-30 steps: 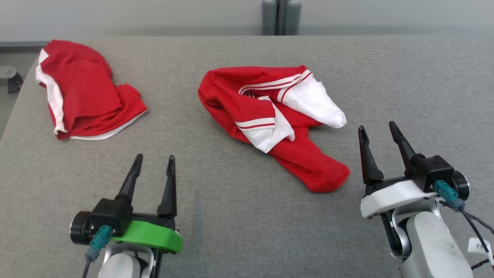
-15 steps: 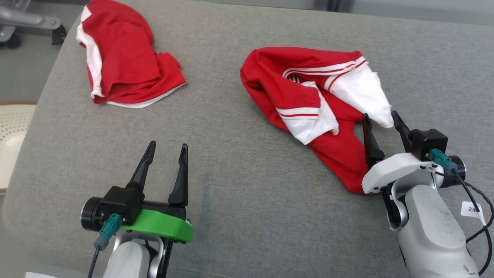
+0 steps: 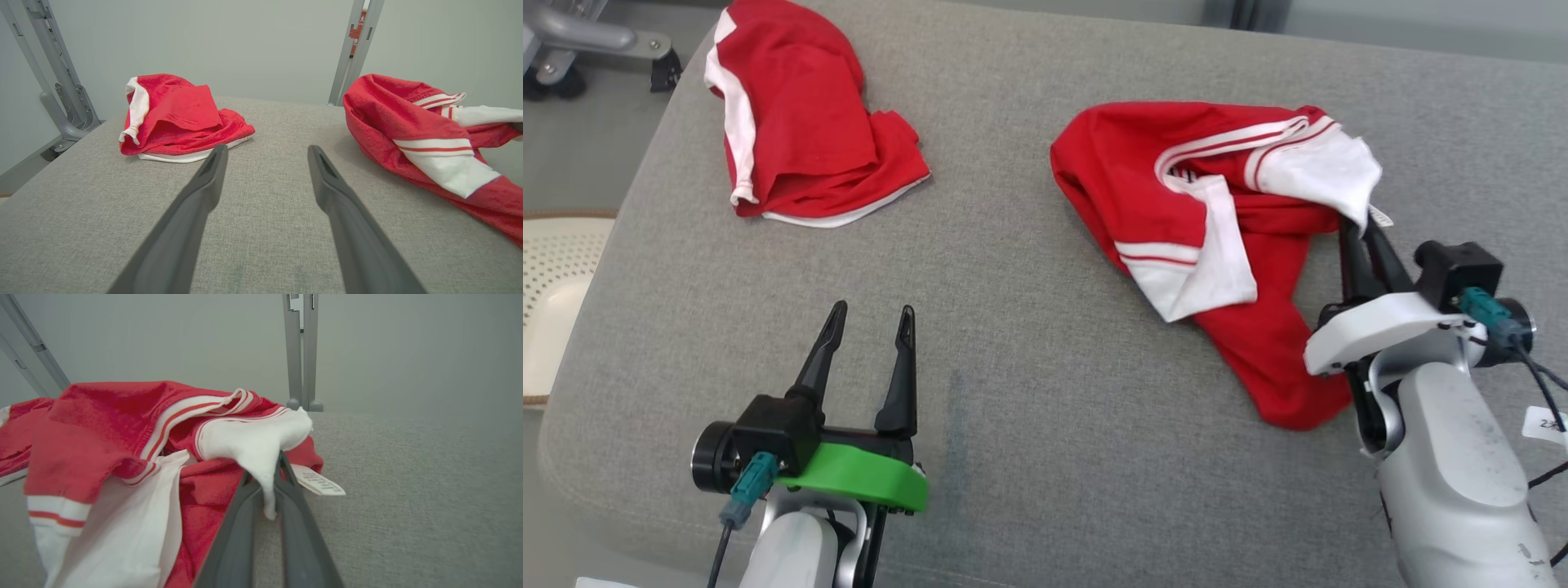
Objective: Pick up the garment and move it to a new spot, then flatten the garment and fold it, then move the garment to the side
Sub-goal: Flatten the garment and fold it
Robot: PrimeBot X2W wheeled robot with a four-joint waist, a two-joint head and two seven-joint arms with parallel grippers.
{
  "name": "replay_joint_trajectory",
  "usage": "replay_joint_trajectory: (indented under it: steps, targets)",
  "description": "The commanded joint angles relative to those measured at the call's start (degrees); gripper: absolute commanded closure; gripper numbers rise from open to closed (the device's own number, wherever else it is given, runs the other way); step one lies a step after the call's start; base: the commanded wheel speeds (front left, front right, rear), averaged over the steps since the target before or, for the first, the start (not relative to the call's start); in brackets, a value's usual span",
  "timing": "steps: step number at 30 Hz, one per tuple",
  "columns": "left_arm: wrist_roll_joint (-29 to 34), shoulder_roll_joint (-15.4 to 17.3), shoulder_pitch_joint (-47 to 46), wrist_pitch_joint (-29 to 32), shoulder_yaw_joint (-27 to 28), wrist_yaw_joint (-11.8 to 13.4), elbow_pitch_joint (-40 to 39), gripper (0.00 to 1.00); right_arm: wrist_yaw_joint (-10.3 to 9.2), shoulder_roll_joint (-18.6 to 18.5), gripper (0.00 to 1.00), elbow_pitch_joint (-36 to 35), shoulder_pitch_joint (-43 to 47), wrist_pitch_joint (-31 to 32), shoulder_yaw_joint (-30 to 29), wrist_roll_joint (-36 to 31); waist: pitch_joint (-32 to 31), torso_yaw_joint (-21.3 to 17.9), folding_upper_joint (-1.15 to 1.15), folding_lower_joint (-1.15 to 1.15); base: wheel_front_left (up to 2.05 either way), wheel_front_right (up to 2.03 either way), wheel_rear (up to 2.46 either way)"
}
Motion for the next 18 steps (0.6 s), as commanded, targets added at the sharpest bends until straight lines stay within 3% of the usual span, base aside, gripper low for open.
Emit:
replay_joint_trajectory:
  steps: [1, 9, 18]
  targets:
    - [-0.2, 0.1, 0.6, 0.0, 0.1, 0.3, 0.0, 0.0, -0.01, -0.2, 1.0, -1.9, 0.9, -0.2, -0.8, -0.5, -1.9, -1.5, 0.0, 0.0, 0.0, 0.0, 0.0]
    - [-1.4, 0.1, 2.3, 0.0, -0.8, 0.9, -0.2, 0.0, -0.01, -2.6, 1.0, -9.4, 3.1, -0.2, -3.5, -4.9, -5.3, -1.9, 0.0, 0.0, 0.0, 0.0, 0.0]
    - [-2.7, 0.1, 2.6, 0.0, -2.5, 1.2, -0.4, 0.0, -0.01, -11.4, 1.0, -5.0, -2.7, 5.2, -2.3, -8.3, -3.6, 0.0, 0.0, 0.0, 0.0, 0.0, 0.0]
